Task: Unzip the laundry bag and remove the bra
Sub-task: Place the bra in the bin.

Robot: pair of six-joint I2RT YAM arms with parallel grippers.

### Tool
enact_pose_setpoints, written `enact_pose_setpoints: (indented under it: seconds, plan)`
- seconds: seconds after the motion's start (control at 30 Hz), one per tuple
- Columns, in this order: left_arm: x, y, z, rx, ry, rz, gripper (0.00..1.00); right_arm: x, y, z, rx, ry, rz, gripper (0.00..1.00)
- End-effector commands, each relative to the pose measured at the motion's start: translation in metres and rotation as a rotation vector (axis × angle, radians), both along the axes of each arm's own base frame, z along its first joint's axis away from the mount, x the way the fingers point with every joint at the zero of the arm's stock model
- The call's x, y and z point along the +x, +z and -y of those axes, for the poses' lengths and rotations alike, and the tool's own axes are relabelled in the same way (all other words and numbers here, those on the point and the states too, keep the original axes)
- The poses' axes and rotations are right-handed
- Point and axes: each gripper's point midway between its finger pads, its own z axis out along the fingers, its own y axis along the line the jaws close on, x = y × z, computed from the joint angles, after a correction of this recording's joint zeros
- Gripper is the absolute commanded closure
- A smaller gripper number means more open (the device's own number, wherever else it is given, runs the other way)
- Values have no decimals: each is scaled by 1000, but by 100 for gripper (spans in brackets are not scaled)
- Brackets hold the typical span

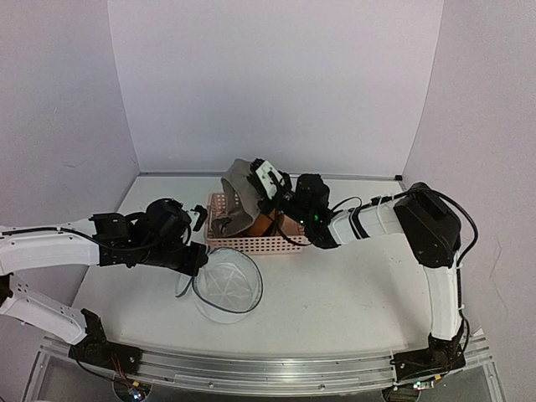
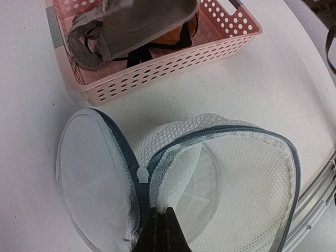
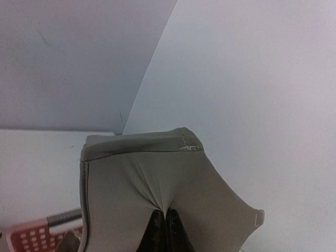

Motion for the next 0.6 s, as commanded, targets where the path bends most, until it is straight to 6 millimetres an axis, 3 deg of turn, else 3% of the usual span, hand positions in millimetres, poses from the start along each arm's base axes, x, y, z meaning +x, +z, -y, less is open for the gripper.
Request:
enact_pose_setpoints:
  seconds: [0.0, 0.27, 0.37, 0.57]
  plan:
    - [7, 7, 3, 0, 9, 20, 100, -24, 33, 31, 100, 38, 50, 100]
    - [11, 5, 10, 10, 7, 13, 100, -39, -12, 50, -10, 63, -16, 100]
    - [12, 5, 12, 12, 5, 10, 100, -38, -24, 44, -65, 80, -44, 100]
    - [12, 6, 12, 6, 6, 7, 100, -32, -25, 24, -100, 142, -77, 100]
